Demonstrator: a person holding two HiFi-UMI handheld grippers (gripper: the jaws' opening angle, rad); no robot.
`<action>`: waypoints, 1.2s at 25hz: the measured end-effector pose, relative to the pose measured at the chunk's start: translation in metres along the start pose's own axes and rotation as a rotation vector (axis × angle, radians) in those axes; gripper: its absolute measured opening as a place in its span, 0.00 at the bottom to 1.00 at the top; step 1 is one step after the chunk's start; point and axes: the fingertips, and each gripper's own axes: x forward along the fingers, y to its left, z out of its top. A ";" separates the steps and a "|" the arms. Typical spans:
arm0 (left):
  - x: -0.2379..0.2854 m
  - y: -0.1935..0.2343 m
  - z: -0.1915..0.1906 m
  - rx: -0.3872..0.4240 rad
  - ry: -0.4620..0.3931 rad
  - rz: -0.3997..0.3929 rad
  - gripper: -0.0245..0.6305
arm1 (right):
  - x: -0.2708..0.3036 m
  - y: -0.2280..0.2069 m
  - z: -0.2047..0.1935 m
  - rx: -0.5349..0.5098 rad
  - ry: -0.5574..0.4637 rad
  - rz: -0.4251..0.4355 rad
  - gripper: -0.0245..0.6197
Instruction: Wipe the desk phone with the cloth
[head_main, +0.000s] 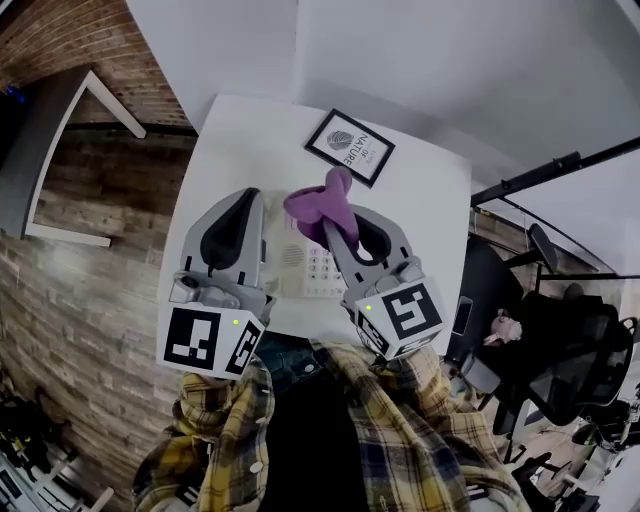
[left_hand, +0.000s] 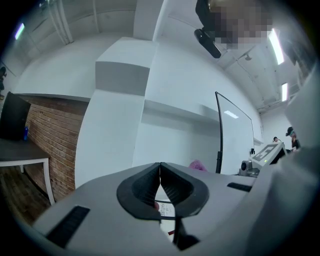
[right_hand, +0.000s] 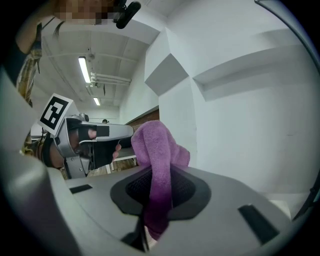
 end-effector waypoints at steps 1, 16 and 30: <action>0.003 0.001 0.000 -0.001 0.001 -0.003 0.06 | 0.001 -0.003 0.001 0.008 -0.002 -0.003 0.14; 0.022 0.024 -0.007 -0.016 0.048 -0.111 0.06 | 0.019 -0.014 -0.019 0.081 0.053 -0.114 0.14; 0.025 0.035 -0.026 -0.037 0.095 -0.152 0.06 | 0.047 -0.010 -0.066 0.016 0.216 -0.108 0.14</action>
